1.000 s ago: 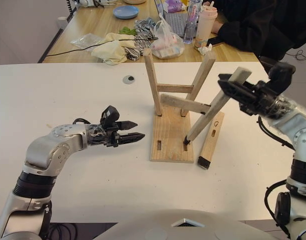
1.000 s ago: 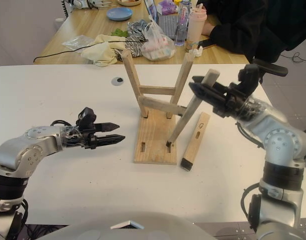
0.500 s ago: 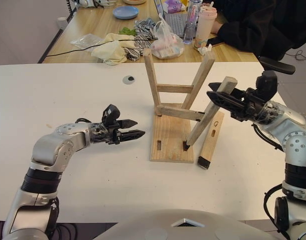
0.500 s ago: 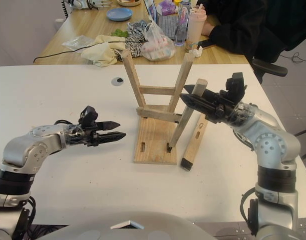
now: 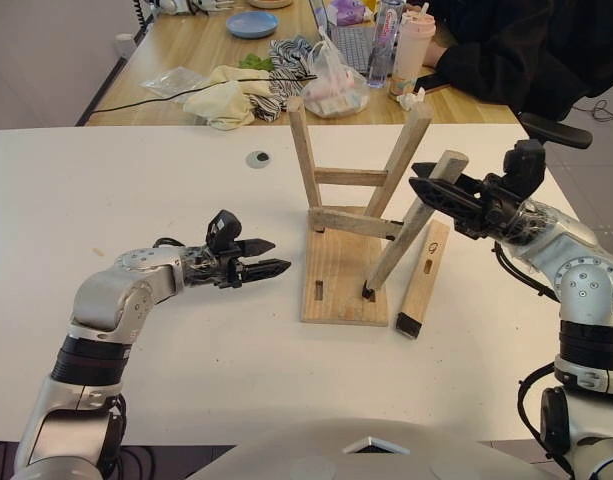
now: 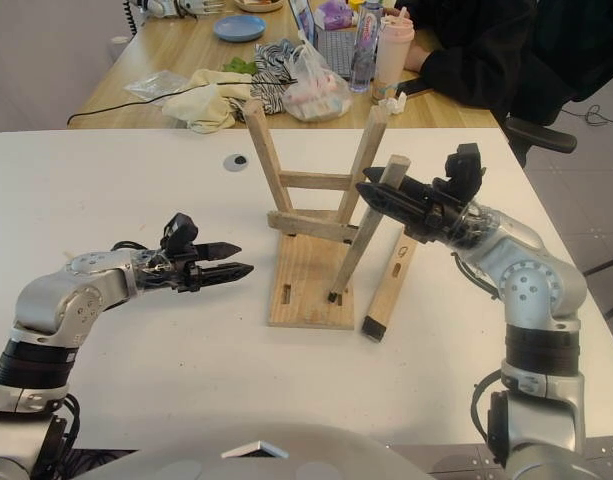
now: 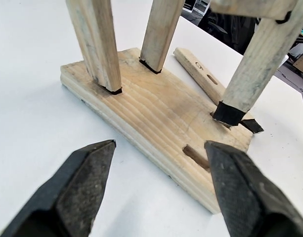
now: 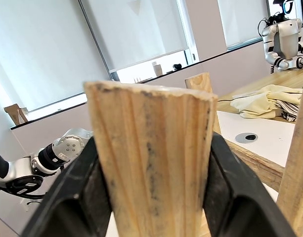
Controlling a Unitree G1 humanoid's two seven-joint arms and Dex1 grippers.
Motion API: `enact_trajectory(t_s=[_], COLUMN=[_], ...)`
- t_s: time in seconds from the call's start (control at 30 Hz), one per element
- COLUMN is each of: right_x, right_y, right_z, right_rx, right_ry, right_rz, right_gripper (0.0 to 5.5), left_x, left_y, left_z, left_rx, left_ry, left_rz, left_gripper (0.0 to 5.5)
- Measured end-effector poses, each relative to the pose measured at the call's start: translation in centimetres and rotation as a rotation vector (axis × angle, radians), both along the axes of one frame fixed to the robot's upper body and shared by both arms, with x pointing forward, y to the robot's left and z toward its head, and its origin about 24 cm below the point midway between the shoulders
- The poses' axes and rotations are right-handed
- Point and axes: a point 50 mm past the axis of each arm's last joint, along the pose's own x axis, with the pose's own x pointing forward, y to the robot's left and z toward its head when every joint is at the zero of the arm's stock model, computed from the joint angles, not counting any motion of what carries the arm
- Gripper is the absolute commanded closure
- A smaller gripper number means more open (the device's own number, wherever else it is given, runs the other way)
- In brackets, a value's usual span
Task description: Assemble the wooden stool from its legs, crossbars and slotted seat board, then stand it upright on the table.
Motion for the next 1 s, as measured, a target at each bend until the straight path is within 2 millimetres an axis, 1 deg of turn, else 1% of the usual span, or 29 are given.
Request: enact_trajectory(t_s=[0.33,0.4,0.63,0.8,1.0], right_x=[-0.2,-0.3,-0.4,-1.1,-2.6], right_y=[-0.3,-0.7,-0.4,0.3,-0.5], right_z=[0.0,0.3,0.1,0.9,1.7], right_rx=[-0.014,-0.059,-0.098,-0.187,-0.347], right_ry=[-0.009,-0.018,-0.058,-0.134,-0.173], right_rz=[0.046,0.048,0.078,0.148,0.204], right_gripper=[3.44,3.44,3.45,3.45,3.45], left_x=[0.0,0.0,0.0,-0.3,-0.8], left_y=[0.3,0.4,0.4,0.4,0.6], left_z=[-0.3,-0.4,-0.4,-0.6,-0.7], left_rx=[0.005,0.011,0.011,0.01,0.006], left_ry=[0.001,0.004,0.005,0.01,0.011], left_rz=[0.006,0.011,0.012,0.008,0.027], left_gripper=[2.2,2.2,2.2,2.2,2.2])
